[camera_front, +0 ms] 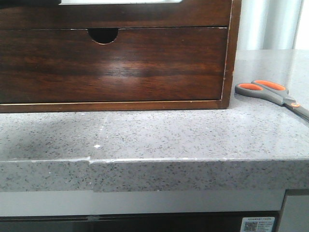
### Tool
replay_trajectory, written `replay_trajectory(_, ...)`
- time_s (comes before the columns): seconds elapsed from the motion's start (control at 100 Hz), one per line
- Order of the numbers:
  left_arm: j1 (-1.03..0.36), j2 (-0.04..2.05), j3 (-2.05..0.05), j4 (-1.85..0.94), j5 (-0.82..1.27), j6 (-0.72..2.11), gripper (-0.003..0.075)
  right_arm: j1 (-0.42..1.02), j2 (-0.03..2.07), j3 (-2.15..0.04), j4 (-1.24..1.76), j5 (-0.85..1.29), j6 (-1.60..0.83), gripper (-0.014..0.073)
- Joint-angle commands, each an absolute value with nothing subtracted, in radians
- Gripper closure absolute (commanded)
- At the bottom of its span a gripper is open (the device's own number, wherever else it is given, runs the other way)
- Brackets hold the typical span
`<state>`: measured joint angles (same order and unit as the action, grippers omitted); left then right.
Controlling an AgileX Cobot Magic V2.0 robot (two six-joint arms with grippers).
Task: Put scissors in drawer with both arms
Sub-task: 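Pull the drawer open toward the robot with the left gripper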
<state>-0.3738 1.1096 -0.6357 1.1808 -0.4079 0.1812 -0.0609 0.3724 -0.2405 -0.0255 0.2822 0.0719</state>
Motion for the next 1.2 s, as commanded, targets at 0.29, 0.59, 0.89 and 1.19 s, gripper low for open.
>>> replay_trajectory(0.29,-0.383,1.082,-0.661,1.150,-0.473,0.104,0.0742,-0.064,0.387,-0.275,-0.028,0.211,0.064,0.0635)
replay_trajectory(0.59,-0.383,1.002,-0.644,1.150,-0.520,0.059,0.0742,-0.062,0.387,-0.275,-0.028,0.213,0.064,0.0635)
replay_trajectory(0.89,-0.383,0.904,-0.557,1.150,-0.573,0.055,0.0742,-0.043,0.387,-0.275,-0.028,0.213,0.064,0.0635)
replay_trajectory(1.19,-0.383,0.779,-0.487,1.150,-0.646,0.055,0.0742,-0.043,0.387,-0.275,-0.028,0.213,0.064,0.0635)
